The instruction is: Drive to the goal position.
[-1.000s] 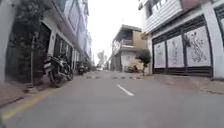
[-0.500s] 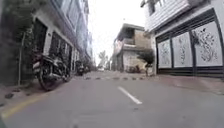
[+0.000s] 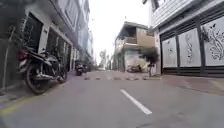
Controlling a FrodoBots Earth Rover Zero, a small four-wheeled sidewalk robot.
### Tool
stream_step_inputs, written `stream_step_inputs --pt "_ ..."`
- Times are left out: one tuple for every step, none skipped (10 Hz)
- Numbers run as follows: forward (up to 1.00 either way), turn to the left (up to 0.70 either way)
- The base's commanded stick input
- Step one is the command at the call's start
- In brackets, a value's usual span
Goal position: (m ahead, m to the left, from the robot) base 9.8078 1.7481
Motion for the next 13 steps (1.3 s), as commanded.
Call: stream_step_inputs --pt "1.00 0.00" --pt "1.00 0.00" --pt "1.00 0.00" --pt "1.00 0.00" --pt "1.00 0.00" --pt "1.00 0.00" --pt "1.00 0.00" --pt "1.00 0.00" --pt "1.00 0.00" --pt "1.00 0.00" --pt "1.00 0.00" --pt "1.00 0.00" --pt "1.00 0.00"
